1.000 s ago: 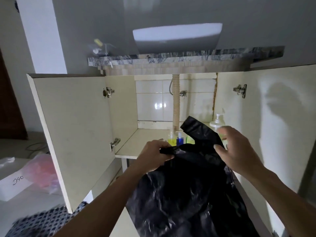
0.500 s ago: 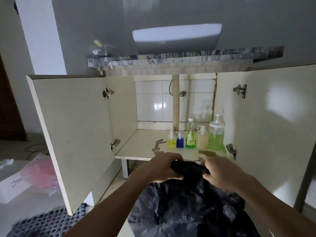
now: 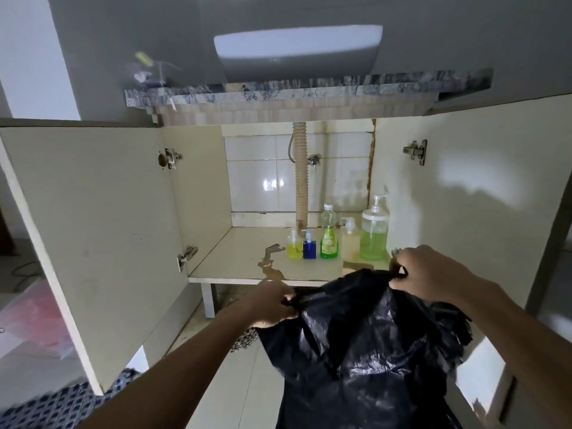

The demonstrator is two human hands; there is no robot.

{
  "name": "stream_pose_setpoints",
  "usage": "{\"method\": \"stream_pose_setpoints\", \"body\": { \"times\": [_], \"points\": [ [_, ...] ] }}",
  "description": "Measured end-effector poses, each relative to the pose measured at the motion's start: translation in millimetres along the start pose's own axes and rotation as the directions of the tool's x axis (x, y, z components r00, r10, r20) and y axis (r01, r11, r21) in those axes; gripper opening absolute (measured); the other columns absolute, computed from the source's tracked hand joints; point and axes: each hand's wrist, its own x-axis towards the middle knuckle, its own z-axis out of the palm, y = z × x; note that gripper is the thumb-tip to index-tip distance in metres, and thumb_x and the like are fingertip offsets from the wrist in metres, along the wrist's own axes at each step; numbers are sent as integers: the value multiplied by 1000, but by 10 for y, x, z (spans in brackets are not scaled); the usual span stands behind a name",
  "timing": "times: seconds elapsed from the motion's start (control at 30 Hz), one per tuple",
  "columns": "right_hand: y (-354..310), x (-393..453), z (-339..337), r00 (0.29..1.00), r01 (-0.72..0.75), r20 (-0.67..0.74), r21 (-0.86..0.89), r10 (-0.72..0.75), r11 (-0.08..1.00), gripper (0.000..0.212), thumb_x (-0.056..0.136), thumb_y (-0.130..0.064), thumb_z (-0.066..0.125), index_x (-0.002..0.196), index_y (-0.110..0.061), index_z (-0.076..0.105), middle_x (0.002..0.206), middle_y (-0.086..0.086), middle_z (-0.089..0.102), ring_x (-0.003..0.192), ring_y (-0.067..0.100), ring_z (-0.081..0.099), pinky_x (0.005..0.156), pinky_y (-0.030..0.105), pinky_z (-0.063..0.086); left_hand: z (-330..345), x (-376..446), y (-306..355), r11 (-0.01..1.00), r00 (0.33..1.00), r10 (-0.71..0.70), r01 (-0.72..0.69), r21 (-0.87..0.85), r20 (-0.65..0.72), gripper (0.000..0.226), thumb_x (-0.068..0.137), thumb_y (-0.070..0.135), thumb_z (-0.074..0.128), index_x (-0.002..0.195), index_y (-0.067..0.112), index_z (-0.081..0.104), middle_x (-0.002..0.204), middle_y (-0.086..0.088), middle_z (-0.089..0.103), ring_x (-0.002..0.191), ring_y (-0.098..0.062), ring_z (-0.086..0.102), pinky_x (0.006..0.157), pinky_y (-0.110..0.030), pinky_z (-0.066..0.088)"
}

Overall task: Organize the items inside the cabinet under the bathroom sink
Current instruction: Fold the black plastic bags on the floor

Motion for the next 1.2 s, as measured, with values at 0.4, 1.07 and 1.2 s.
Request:
{"method": "stream_pose_setpoints", "body": {
  "times": [0.4, 1.07, 1.2],
  "points": [
    [237, 351, -94, 701, -3, -713, 25, 20, 1000, 16, 84, -12, 59, 97, -5, 64, 78, 20, 67, 73, 40, 63, 60, 36, 48, -761, 529, 463, 948, 745, 137, 94, 305, -653, 28, 95, 18, 46, 114, 29, 63, 91, -8, 69, 78, -29, 65, 67, -30, 42],
    [450, -827, 2125, 777, 91, 620, -285, 111, 954, 8, 87, -6, 51, 93, -10, 51, 90, 7, 50, 77, 25, 57, 63, 33, 43, 1657, -200, -50, 573, 803, -8, -485, 661, 596, 33, 87, 16, 55, 120, 15, 58, 113, -11, 63, 98, -30, 64, 76, -34, 48],
    [493, -1127, 2555, 697, -9, 681, -309, 227, 951, 23, 84, -2, 53, 105, -7, 58, 109, 10, 60, 97, 29, 64, 72, 34, 48, 2099, -369, -55, 625, 807, -105, -401, 669, 582, 34, 92, 17, 52, 125, 15, 56, 125, -7, 59, 114, -29, 59, 87, -35, 46]
  ]
}}
